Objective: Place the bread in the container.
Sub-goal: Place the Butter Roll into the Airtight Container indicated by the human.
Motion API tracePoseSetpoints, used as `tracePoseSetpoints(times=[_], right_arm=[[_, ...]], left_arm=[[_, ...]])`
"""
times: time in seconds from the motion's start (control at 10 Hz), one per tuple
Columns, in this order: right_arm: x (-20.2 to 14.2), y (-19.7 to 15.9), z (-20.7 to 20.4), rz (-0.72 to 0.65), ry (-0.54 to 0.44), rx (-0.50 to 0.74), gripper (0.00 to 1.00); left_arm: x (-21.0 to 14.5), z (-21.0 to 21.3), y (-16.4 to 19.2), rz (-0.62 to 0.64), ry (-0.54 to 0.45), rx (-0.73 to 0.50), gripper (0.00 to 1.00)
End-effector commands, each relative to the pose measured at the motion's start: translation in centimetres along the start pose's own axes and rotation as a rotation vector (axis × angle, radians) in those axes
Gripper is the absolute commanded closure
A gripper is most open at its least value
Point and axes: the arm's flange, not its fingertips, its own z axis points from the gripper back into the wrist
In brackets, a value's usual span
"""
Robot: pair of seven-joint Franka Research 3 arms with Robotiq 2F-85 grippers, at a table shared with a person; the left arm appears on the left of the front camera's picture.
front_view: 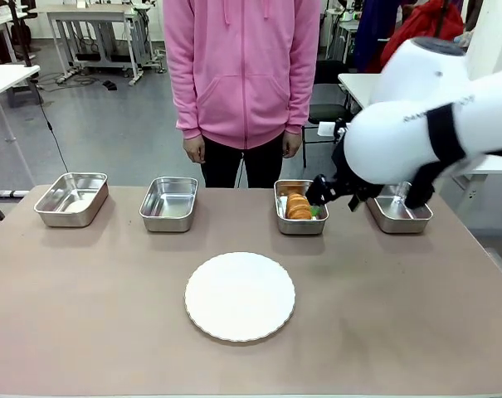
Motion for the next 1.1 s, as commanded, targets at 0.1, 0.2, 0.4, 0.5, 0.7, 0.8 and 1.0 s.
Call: tracePoseSetpoints(times=[0.1, 0.2, 0.4, 0.5, 0.7, 0.8, 1.0], right_arm=[[-2.8, -0.4, -0.3, 0.039, -0.012, 0.061, 0.00], [-3.5, -0.4, -0.7, 0.034, -0.012, 0.067, 0.00], [-3.8, -0.3, -1.0, 0.053, 0.003, 0.085, 0.00], [-3.3, 0.3, -0.6, 0.018, 0.016, 0.028, 0.00], [-3.3, 0.3, -0.6, 0.018, 0.016, 0.028, 0.00], [-3.3, 0.3, -0.6, 0.018, 0.016, 0.028, 0.00], [-3.3, 0.3, -0.6, 0.018, 0.016, 0.028, 0.00]], left_arm=[[0.0, 0.1, -0.2, -0.010, -0.003, -0.005, 0.00], [0.0, 0.1, -0.2, -0.010, -0.003, -0.005, 0.00], [0.0, 0.1, -0.2, -0.010, -0.003, -0.005, 0.00], [0.0, 0.1, -0.2, -0.010, -0.003, -0.005, 0.00], [0.0, 0.1, -0.2, -0.010, -0.003, -0.005, 0.00], [0.0, 0.1, -0.2, -0.010, -0.003, -0.005, 0.00], [0.0, 0.1, -0.2, -0.010, -0.003, -0.005, 0.00]])
